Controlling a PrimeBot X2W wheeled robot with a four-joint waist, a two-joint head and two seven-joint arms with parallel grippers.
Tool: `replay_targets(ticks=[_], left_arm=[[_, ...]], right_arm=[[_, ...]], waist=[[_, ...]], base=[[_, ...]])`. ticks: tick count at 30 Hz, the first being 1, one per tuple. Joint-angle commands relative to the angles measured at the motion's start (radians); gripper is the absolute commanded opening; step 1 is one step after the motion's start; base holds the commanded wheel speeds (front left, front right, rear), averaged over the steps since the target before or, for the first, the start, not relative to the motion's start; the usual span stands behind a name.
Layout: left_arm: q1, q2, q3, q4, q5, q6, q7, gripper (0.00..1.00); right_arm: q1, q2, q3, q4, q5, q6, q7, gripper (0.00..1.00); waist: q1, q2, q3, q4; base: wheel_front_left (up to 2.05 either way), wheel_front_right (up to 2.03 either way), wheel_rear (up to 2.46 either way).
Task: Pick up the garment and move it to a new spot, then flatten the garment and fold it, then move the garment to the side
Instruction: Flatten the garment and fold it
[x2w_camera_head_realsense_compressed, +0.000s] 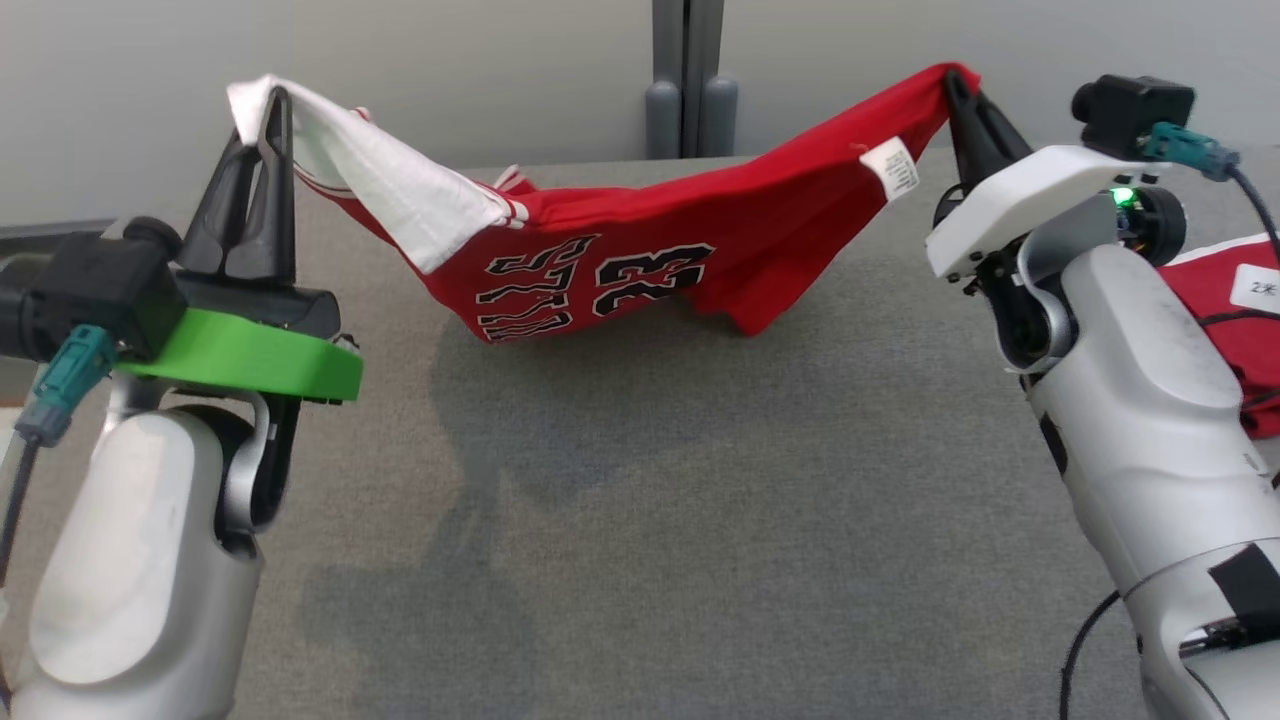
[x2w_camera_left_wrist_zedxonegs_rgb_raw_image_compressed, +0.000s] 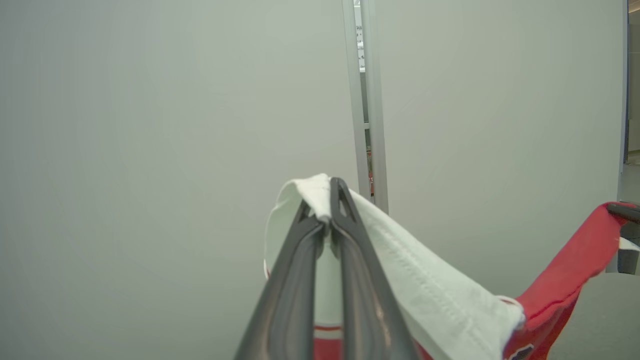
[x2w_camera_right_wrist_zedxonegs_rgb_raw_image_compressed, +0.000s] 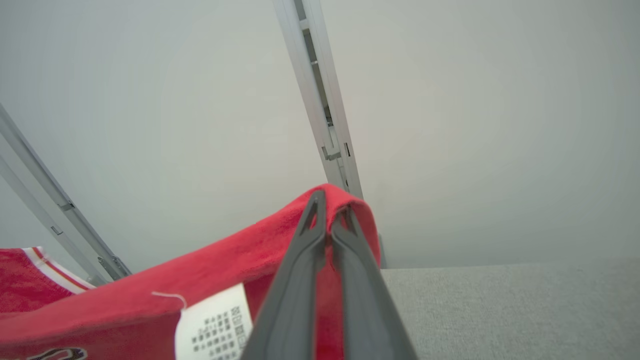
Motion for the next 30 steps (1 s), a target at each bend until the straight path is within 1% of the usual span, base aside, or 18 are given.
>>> replay_targets(ticks=[1,5,7,10,14,17,19,21,24,28,30], left_arm=[[-0.024,0.016,-0.001,-0.027,0.005,-0.009,0.016,0.0],[-0.074,0.04,0.002,-0.131,-0.014,-0.019,0.08,0.0],[-0.093,0.043,0.009,-0.175,-0.037,-0.022,0.108,0.0],[-0.134,0.048,0.024,-0.252,-0.076,-0.025,0.163,0.0],[-0.188,0.052,0.041,-0.338,-0.129,-0.023,0.233,0.0],[-0.242,0.066,0.051,-0.383,-0.149,-0.019,0.282,0.0],[-0.272,0.07,0.05,-0.392,-0.156,-0.019,0.31,0.0],[-0.3,0.075,0.044,-0.388,-0.16,-0.022,0.33,0.0],[-0.326,0.072,0.023,-0.355,-0.153,-0.028,0.346,0.0],[-0.357,0.066,-0.003,-0.275,-0.149,-0.033,0.355,0.0],[-0.385,0.067,-0.017,-0.22,-0.135,-0.039,0.35,0.0]], right_arm=[[0.035,-0.024,0.009,-0.058,0.03,-0.002,0.017,0.0],[0.098,-0.086,-0.012,-0.279,0.106,-0.002,0.07,0.0],[0.131,-0.104,-0.039,-0.374,0.119,-0.002,0.097,0.0],[0.178,-0.116,-0.107,-0.546,0.126,-0.002,0.154,0.0],[0.235,-0.102,-0.212,-0.761,0.093,-0.002,0.246,0.0],[0.261,-0.073,-0.286,-0.913,0.057,-0.001,0.333,0.0],[0.272,-0.05,-0.32,-0.993,0.032,-0.001,0.388,0.0],[0.282,-0.031,-0.345,-1.049,0.008,-0.001,0.441,0.0],[0.289,-0.013,-0.364,-1.088,-0.021,-0.001,0.5,0.0],[0.262,0.008,-0.364,-1.058,-0.048,-0.001,0.543,0.0],[0.22,0.015,-0.351,-1.013,-0.065,-0.001,0.546,0.0]], waist=[[0.0,0.0,-0.079,-0.064],[0.0,0.0,-0.114,-0.087],[0.0,0.0,-0.123,-0.095],[0.0,0.0,-0.134,-0.107],[0.0,0.0,-0.138,-0.119],[0.0,0.0,-0.133,-0.123],[0.0,0.0,-0.128,-0.127],[0.0,0.0,-0.118,-0.129],[0.0,0.0,-0.098,-0.128],[0.0,0.0,-0.048,-0.132],[0.0,0.0,-0.007,-0.136]], base=[[0.0,0.0,0.0],[0.0,0.0,0.0],[0.0,0.0,0.0],[0.0,0.0,0.0],[0.0,0.0,0.0],[0.0,0.0,0.0],[0.0,0.0,0.0],[0.0,0.0,0.0],[0.0,0.0,0.0],[0.0,0.0,0.0],[0.0,0.0,0.0]])
